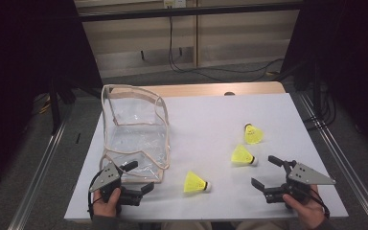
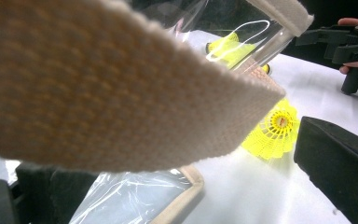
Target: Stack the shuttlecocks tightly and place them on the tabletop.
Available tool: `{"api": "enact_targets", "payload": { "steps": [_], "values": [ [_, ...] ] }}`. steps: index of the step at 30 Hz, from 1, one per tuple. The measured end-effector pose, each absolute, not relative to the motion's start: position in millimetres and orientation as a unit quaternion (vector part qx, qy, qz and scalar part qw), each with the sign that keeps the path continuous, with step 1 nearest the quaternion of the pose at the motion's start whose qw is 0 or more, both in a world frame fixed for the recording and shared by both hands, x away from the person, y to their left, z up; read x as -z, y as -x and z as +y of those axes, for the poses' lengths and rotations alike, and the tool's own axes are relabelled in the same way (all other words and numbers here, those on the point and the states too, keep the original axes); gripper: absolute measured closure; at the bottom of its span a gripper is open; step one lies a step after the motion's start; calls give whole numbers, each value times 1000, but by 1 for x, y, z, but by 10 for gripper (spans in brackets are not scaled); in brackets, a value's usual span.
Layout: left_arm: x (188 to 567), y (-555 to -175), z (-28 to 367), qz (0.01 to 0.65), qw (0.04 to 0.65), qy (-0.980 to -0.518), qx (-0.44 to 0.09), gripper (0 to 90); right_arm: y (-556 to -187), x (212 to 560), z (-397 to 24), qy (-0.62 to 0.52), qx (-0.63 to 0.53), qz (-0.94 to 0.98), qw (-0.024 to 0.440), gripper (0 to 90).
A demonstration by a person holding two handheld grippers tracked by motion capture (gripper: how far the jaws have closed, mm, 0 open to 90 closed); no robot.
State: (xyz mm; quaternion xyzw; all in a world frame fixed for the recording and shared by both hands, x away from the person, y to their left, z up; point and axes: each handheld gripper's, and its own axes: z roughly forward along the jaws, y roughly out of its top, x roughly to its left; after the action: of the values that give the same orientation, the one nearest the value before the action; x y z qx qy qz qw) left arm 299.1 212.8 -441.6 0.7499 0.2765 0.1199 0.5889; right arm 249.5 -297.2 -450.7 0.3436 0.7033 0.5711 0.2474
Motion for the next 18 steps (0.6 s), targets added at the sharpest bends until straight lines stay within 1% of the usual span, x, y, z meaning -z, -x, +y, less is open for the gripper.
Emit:
{"api": "enact_targets", "payload": {
  "steps": [18],
  "values": [
    [440, -292, 204, 262, 591, -756, -104, 7, -250, 450, -298, -343, -573, 702, 249, 11]
  ]
}}
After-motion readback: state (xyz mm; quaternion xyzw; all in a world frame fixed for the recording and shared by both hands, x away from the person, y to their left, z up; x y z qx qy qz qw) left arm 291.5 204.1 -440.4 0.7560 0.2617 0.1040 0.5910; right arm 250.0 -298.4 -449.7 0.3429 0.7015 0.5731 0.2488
